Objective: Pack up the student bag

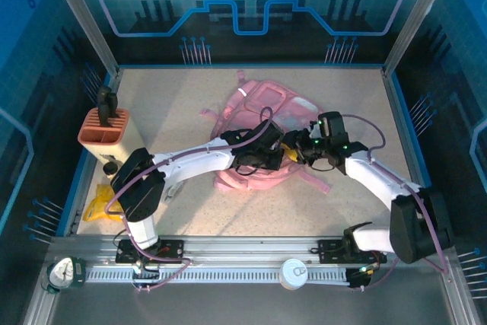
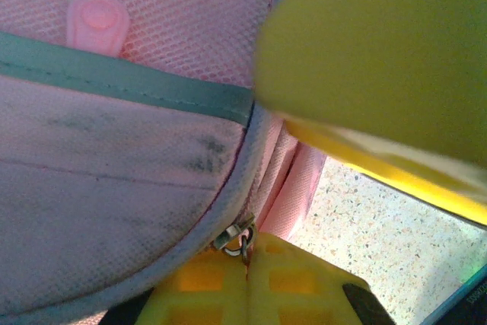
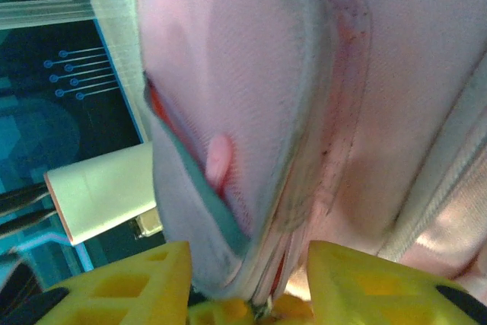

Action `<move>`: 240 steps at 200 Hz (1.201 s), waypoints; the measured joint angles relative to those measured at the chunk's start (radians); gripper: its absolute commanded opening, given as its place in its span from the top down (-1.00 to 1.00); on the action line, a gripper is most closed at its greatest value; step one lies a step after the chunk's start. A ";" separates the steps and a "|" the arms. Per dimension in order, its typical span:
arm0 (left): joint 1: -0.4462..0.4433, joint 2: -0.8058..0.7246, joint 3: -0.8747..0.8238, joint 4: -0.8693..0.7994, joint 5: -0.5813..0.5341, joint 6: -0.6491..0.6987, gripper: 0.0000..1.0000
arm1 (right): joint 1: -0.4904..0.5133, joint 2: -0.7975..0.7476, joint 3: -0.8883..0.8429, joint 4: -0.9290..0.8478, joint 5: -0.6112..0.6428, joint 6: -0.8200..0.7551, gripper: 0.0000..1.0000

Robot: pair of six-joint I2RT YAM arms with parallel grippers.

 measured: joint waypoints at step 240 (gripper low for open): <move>0.090 -0.029 0.005 -0.051 0.082 0.260 1.00 | -0.234 0.214 0.358 -0.373 -0.042 -0.454 0.29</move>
